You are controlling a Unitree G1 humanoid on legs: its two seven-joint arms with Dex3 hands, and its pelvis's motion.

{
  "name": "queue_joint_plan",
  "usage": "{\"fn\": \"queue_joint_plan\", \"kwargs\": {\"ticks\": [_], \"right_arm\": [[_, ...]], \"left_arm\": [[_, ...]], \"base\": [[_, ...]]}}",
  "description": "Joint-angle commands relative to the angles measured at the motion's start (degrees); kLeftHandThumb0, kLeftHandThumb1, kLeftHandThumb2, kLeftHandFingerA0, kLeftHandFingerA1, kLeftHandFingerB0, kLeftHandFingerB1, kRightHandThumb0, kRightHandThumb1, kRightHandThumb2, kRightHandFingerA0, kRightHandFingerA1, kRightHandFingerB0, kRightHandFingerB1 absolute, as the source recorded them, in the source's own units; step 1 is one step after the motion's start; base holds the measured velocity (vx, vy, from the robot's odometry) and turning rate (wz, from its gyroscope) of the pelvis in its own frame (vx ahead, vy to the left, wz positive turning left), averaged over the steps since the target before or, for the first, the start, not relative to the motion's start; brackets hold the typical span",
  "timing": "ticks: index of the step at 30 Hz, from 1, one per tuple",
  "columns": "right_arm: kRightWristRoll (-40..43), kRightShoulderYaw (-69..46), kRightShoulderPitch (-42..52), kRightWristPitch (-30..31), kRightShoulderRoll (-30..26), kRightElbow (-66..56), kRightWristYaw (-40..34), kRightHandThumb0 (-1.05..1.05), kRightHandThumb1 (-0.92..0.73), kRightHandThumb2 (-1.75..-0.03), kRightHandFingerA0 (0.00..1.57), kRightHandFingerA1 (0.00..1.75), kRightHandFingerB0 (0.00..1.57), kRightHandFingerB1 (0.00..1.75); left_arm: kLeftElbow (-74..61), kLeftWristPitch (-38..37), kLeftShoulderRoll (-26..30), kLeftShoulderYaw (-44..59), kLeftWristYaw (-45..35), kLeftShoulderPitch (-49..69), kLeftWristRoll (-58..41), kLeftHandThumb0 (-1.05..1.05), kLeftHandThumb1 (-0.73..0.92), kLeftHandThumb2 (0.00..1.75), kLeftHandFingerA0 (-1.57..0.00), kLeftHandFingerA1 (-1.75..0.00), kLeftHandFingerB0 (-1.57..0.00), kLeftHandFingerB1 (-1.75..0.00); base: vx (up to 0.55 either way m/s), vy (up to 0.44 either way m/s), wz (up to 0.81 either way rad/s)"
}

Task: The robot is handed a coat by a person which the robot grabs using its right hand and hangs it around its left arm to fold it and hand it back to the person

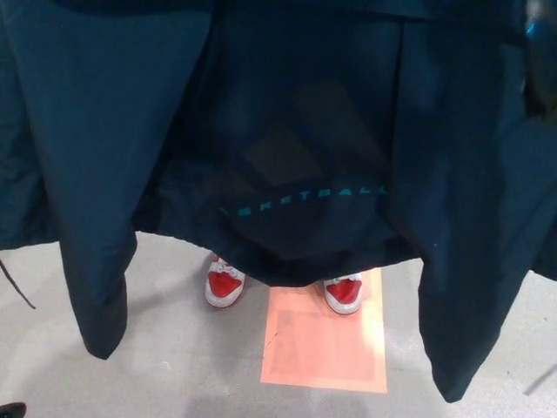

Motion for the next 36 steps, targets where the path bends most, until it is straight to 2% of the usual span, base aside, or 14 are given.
{"fn": "queue_joint_plan", "kwargs": {"ticks": [1, 4, 15, 16, 17, 19, 20, 21, 22, 23, 26, 30, 31, 36], "right_arm": [[-3.82, 7.16, -14.07, 18.55, -9.76, 5.17, 15.27, -0.88, -0.74, -1.07, 0.01, 0.22, 0.01, 0.16], [-3.52, 9.82, -16.69, 19.20, -11.06, 10.60, 17.48, -0.88, -0.75, -1.08, 0.00, 0.20, 0.00, 0.14], [-10.17, 28.89, -35.29, 24.73, -8.54, 46.57, 32.03, -0.88, -0.72, -1.06, 0.00, 0.20, 0.00, 0.14], [-10.61, 29.90, -36.18, 24.71, -8.19, 48.51, 32.67, -0.89, -0.71, -1.07, 0.00, 0.19, 0.00, 0.13], [-11.57, 31.60, -37.75, 24.39, -7.75, 51.58, 34.18, -0.92, -0.71, -1.08, 0.00, 0.17, 0.00, 0.12], [-12.22, 33.58, -39.69, 23.69, -7.51, 55.01, 35.64, -0.92, -0.71, -1.08, 0.00, 0.17, 0.00, 0.12], [-12.30, 34.52, -41.70, 23.70, -6.71, 58.63, 36.89, -0.92, -0.67, -1.05, 0.00, 0.14, 0.00, 0.11], [-12.14, 35.02, -43.11, 23.68, -6.12, 61.12, 37.55, -0.92, -0.67, -1.05, 0.00, 0.14, 0.00, 0.11], [-11.88, 35.50, -44.62, 24.16, -5.62, 63.27, 38.89, -0.92, -0.66, -1.05, 0.00, 0.12, 0.00, 0.10], [-11.95, 36.25, -46.69, 24.47, -5.13, 65.97, 41.06, -0.95, -0.66, -1.04, 0.00, 0.08, 0.00, 0.06], [-10.14, 37.12, -52.23, 24.09, -3.22, 75.12, 47.77, -1.01, -0.67, -1.02, 0.00, 0.04, 0.00, 0.00], [-10.48, 38.86, -56.38, 22.08, -2.35, 80.92, 52.91, -1.01, -0.69, -1.03, 0.00, 0.04, 0.00, 0.00], [-11.91, 40.45, -57.55, 21.26, -2.15, 82.13, 53.53, -1.03, -0.72, -1.04, 0.00, 0.03, 0.00, 0.00], [-17.77, 46.80, -61.19, 17.05, -0.65, 88.45, 53.40, -1.00, -0.65, -1.02, 0.00, 0.04, 0.00, 0.00]], "left_arm": [[-0.13, -3.07, 0.29, 1.29, -2.56, 1.53, -1.63, -0.35, 0.57, 1.13, 0.00, -0.47, 0.00, -0.48], [0.01, -2.91, 0.49, 0.94, -2.78, 1.61, -1.16, -0.78, 0.78, 1.10, -0.16, -0.48, 0.00, -0.38], [0.01, -2.59, -0.18, 2.47, -3.04, 2.00, -2.25, -0.34, 0.60, 1.14, 0.00, -0.48, 0.00, -0.47], [-0.04, -2.02, -0.24, 2.74, -3.21, 1.92, -2.52, -0.69, 0.92, 0.71, -0.13, -0.32, -0.13, -0.31], [-0.05, -1.27, -0.28, 3.12, -3.63, 1.72, -2.94, -0.84, 0.81, 1.05, -0.07, -0.42, 0.00, -0.38], [-0.09, -0.95, -0.22, 3.32, -3.96, 1.58, -2.96, -0.84, 0.81, 1.05, -0.07, -0.42, 0.00, -0.38], [-0.11, -1.29, -0.25, 3.34, -3.83, 1.56, -2.85, -0.34, 0.60, 1.14, 0.00, -0.48, 0.00, -0.48], [-0.16, -1.38, -0.29, 3.48, -3.93, 1.52, -2.92, -0.34, 0.60, 1.14, 0.00, -0.48, 0.00, -0.48], [-0.14, -1.53, -0.30, 3.48, -4.17, 1.53, -2.86, -0.84, 0.80, 1.04, -0.07, -0.42, -0.02, -0.39], [-0.14, -1.92, -0.29, 3.35, -4.18, 1.57, -2.65, -0.34, 0.61, 1.14, 0.00, -0.48, 0.00, -0.48], [-0.14, -2.26, -0.48, 3.70, -4.43, 1.81, -2.87, -0.70, 0.76, 1.06, -0.04, -0.42, -0.04, -0.41], [0.05, -2.36, -0.20, 3.54, -4.58, 2.10, -2.53, -0.34, 0.59, 1.14, 0.00, -0.48, 0.00, -0.47], [0.05, -2.69, -0.21, 3.68, -5.00, 2.31, -2.69, -0.77, 0.79, 1.06, -0.04, -0.40, -0.03, -0.38], [-0.23, -2.99, -0.29, 3.42, -4.59, 3.03, -2.17, -0.70, 0.76, 1.06, -0.06, -0.44, -0.02, -0.37]], "base": [[0.00, 0.000, 0.00], [0.00, 0.000, 0.00], [0.00, 0.000, 0.00], [0.00, 0.000, 0.00], [0.00, 0.000, 0.00], [0.00, 0.000, 0.00], [0.00, 0.000, 0.00], [0.00, 0.000, 0.00], [0.00, 0.000, 0.00], [0.00, 0.000, 0.00], [0.00, 0.000, 0.00], [0.00, 0.000, 0.00], [0.00, 0.000, 0.00], [0.00, 0.000, 0.00]]}}
